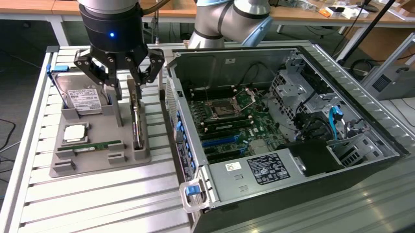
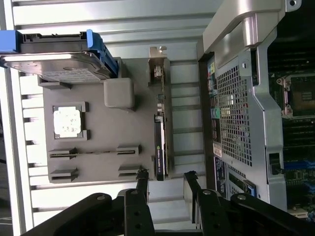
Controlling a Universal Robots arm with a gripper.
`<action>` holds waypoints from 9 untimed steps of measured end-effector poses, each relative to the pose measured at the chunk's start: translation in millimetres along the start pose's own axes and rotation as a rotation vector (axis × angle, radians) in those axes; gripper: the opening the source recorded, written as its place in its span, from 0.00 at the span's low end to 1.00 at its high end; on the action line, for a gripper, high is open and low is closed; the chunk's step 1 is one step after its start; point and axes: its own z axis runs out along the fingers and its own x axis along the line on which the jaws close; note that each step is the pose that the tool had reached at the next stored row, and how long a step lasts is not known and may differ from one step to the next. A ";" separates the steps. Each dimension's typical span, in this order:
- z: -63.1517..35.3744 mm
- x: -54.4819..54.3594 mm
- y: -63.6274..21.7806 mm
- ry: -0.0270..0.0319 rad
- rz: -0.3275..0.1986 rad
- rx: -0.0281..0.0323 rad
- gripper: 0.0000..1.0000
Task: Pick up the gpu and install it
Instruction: 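Pick up the gpu and move the gpu toward the slot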
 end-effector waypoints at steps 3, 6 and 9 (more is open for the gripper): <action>0.8 0.0 0.0 0.0000 0.000 0.0000 0.42; 1.6 0.1 -0.1 0.0001 0.000 0.0000 0.42; 2.7 0.1 -0.1 0.0000 0.000 0.0000 0.42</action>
